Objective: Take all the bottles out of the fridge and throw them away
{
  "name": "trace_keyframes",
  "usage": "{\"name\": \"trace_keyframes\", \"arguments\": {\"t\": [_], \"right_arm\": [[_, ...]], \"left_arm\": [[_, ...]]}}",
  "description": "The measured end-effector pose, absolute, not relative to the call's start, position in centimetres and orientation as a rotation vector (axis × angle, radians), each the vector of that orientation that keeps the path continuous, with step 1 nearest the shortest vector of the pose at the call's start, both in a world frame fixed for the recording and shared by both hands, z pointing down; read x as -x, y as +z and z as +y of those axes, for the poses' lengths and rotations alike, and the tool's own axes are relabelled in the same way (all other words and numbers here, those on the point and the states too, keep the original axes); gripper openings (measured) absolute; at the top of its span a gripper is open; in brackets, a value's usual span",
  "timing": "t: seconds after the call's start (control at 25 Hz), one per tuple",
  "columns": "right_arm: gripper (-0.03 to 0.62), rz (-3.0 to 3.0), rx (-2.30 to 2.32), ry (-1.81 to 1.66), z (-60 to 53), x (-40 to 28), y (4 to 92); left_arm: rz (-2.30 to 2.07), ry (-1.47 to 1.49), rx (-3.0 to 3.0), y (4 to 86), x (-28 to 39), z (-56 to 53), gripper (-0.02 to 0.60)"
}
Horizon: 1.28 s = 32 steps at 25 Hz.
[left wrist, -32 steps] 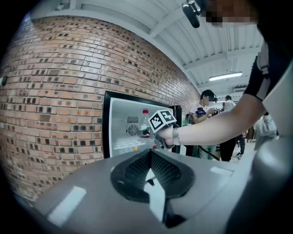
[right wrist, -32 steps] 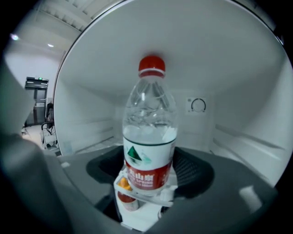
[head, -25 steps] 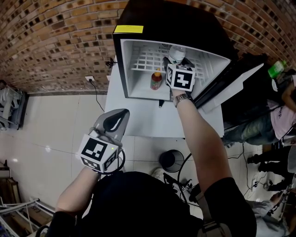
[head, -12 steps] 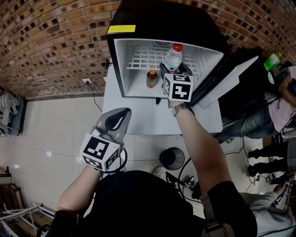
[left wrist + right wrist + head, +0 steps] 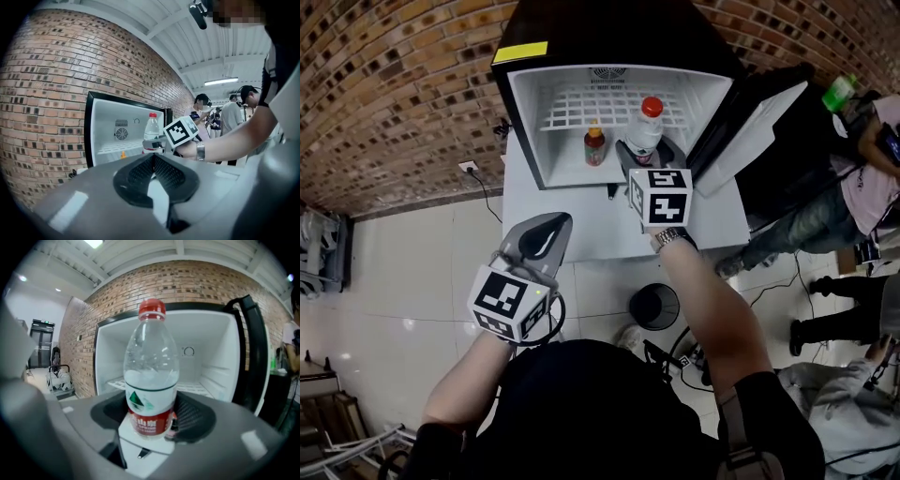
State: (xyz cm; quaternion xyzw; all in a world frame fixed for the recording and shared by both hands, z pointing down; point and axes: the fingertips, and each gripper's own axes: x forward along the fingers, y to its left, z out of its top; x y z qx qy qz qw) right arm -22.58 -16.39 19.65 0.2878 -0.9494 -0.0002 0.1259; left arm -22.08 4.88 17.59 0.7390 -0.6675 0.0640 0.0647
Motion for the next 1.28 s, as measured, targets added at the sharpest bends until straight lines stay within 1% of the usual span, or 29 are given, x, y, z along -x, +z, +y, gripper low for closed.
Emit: {"name": "trace_keyframes", "arguments": {"t": [0.32, 0.8, 1.0, 1.28], "right_arm": [[0.298, -2.730, -0.862, 0.012, -13.5, 16.8, 22.8], [0.298, -2.588, -0.894, 0.109, -10.9, 7.9, 32.7], [0.297, -2.541, -0.916, 0.164, -9.3, 4.4, 36.0], [0.298, -2.479, -0.966, 0.273, -7.1, 0.1, 40.4]], "left_arm": [[-1.916, 0.217, -2.306, 18.5, 19.0, 4.4, 0.003], [-1.703, 0.298, -2.405, 20.2, 14.8, 1.2, 0.003], [-1.593, 0.378, -2.444, 23.0, 11.7, -0.1, 0.003], [-1.377, 0.509, -2.462, 29.5, 6.3, -1.1, 0.003]]}}
